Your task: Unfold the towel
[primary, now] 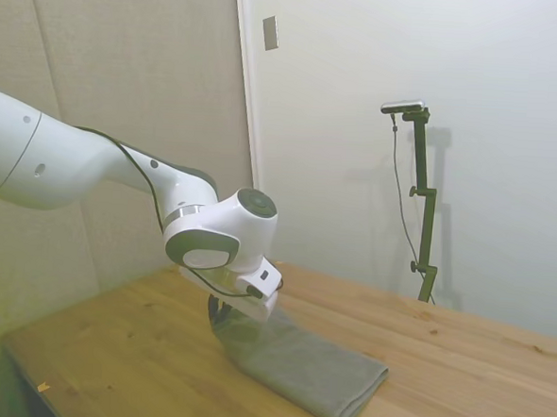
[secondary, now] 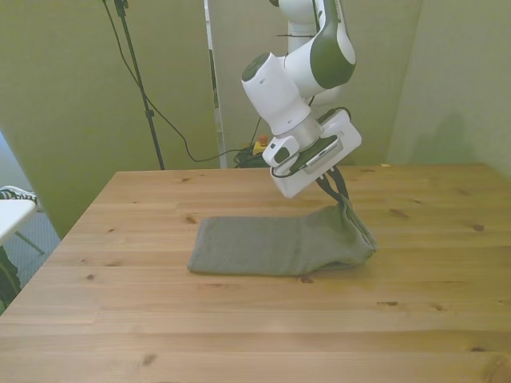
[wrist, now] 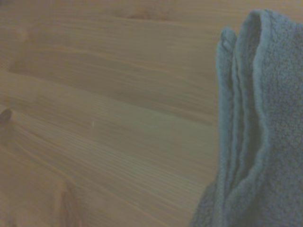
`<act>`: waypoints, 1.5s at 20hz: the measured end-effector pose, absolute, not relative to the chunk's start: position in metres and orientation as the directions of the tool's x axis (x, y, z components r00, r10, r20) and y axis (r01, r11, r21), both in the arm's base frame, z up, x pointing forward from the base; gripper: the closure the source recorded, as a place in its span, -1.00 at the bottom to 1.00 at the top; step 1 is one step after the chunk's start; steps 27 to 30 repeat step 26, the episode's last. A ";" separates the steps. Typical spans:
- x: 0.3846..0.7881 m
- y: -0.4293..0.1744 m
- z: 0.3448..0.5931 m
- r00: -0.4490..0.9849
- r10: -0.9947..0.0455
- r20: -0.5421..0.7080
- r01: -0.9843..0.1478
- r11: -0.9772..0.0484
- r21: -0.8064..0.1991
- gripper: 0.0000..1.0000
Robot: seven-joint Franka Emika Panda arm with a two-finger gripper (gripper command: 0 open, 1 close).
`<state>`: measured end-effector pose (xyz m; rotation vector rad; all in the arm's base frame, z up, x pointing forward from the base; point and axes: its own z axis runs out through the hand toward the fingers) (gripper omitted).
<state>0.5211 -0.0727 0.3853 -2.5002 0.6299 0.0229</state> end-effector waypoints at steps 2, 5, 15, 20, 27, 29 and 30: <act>0.520 -0.073 0.384 0.889 -0.432 -0.148 -0.443 -0.736 -0.512 -1.00; 0.520 -0.072 0.384 0.890 -0.432 -0.149 -0.443 -0.736 -0.511 -1.00; 0.513 -0.050 0.404 0.813 -0.570 -0.123 -0.576 -0.752 -0.321 -1.00; 0.475 -0.012 0.424 0.723 -0.688 -0.060 -0.688 -0.709 -0.156 -1.00; 0.393 0.044 0.486 0.610 -0.791 0.042 -0.792 -0.611 0.010 -1.00; 0.393 0.044 0.486 0.610 -0.791 0.042 -0.792 -0.611 0.010 -1.00; 0.393 0.044 0.486 0.610 -0.791 0.042 -0.792 -0.611 0.010 -1.00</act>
